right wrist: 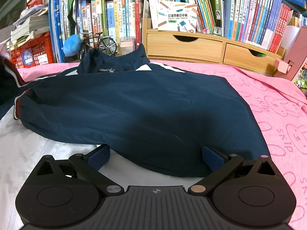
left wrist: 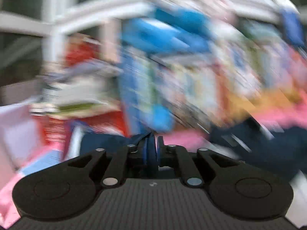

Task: Fold clothes

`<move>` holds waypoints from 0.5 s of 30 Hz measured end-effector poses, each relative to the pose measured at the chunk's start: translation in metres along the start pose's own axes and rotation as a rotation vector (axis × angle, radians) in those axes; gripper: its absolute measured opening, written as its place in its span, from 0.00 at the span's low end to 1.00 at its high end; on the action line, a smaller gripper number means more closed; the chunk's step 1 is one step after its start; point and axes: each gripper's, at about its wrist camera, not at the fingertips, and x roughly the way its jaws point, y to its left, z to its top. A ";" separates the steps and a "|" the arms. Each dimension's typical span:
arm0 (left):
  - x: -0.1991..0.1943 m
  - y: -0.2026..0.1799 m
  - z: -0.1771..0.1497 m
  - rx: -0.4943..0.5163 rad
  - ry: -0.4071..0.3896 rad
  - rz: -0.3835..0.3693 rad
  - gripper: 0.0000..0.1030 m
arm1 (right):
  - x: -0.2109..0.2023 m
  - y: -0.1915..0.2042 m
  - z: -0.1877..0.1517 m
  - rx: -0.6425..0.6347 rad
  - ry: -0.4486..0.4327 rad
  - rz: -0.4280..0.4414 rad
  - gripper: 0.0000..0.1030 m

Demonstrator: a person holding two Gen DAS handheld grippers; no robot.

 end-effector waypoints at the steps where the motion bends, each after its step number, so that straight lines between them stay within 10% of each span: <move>1: 0.000 -0.014 -0.007 0.017 0.041 -0.038 0.29 | 0.000 0.000 0.000 0.001 0.000 0.000 1.00; 5: -0.007 -0.059 -0.034 0.060 0.163 -0.161 0.50 | -0.001 0.000 0.001 0.001 0.000 0.000 1.00; 9: -0.051 -0.054 -0.054 0.024 0.125 -0.192 0.94 | -0.003 0.002 0.002 -0.012 -0.005 -0.009 1.00; 15: -0.093 -0.026 -0.076 0.053 0.041 -0.010 1.00 | -0.045 0.056 0.018 -0.220 -0.150 -0.003 0.94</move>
